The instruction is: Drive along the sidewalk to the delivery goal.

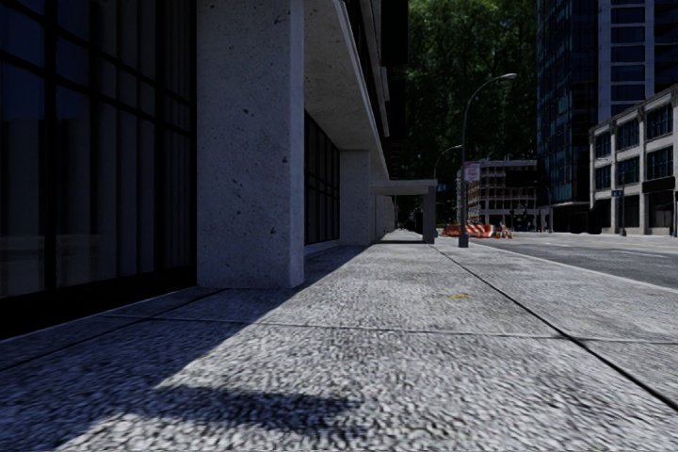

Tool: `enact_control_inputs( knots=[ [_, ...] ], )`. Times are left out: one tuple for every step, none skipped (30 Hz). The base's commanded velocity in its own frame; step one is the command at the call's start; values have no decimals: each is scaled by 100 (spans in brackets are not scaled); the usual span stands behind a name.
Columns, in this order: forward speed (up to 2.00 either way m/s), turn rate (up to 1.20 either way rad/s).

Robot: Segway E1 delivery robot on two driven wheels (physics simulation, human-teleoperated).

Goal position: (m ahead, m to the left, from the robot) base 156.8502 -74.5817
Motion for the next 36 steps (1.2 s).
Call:
enact_control_inputs(
  knots=[
    [200,0],
    [200,0],
    [200,0],
    [200,0],
    [200,0],
    [200,0],
    [200,0],
    [200,0],
    [200,0],
    [200,0],
    [200,0],
    [200,0],
    [200,0],
    [200,0],
    [200,0],
    [200,0],
    [200,0],
    [200,-43],
    [200,-92],
    [200,-120],
    [200,-120],
    [200,-120],
    [200,-120],
    [200,-120],
    [200,-70],
    [200,-8],
    [200,0],
    [200,0],
    [200,0],
    [200,0],
    [200,0],
    [200,0],
    [200,0],
    [200,0],
    [200,0],
    [200,0]
  ],
)
